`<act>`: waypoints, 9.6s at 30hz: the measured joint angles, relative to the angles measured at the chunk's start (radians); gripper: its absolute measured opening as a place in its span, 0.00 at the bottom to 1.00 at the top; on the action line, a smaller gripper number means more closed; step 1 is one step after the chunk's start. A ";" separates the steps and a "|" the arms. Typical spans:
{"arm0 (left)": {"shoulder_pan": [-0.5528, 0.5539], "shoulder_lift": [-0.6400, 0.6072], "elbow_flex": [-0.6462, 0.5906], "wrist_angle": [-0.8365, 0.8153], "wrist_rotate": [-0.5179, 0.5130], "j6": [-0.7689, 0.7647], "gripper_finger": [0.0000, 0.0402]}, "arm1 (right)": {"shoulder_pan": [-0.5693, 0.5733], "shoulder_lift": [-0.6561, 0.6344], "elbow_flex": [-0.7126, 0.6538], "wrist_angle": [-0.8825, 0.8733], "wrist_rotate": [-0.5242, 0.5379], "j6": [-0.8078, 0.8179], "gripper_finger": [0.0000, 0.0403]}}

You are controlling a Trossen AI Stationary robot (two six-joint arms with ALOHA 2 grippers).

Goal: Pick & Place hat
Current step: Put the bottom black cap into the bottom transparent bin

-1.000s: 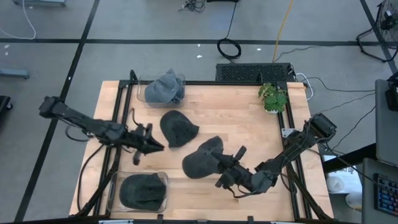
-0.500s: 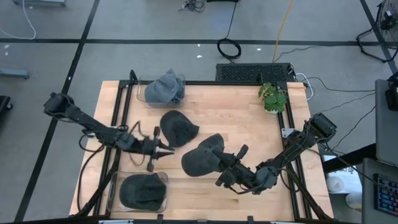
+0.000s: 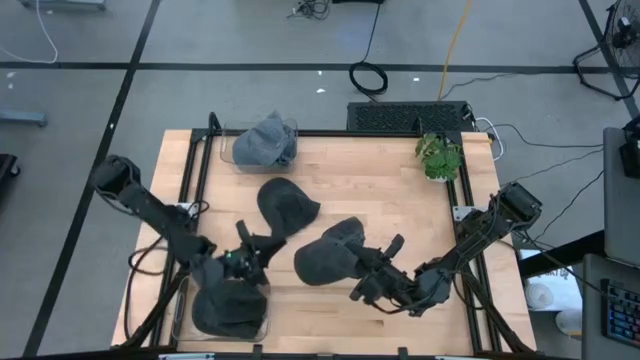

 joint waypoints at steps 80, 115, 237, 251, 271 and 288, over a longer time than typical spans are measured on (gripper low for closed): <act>-0.044 0.256 0.197 0.016 -0.112 -0.085 0.56 | -0.049 -0.100 0.000 -0.046 -0.291 0.173 0.00; -0.066 0.252 0.197 0.011 -0.175 -0.045 0.02 | -0.042 -0.099 -0.001 -0.106 -0.184 0.198 0.12; -0.545 0.150 0.780 -2.083 0.356 -1.287 0.02 | -0.014 -0.100 -0.039 0.008 0.209 0.267 0.83; -0.536 0.167 0.813 -2.083 0.321 -0.791 0.02 | -0.075 -0.100 -0.040 0.009 0.209 0.274 0.83; -0.540 0.132 0.436 -2.082 0.525 -1.126 0.09 | -0.166 -0.100 -0.040 0.009 0.209 0.355 0.83; -0.496 0.132 0.407 -2.083 0.608 -1.471 0.51 | -0.166 -0.100 -0.040 0.007 0.209 0.353 0.83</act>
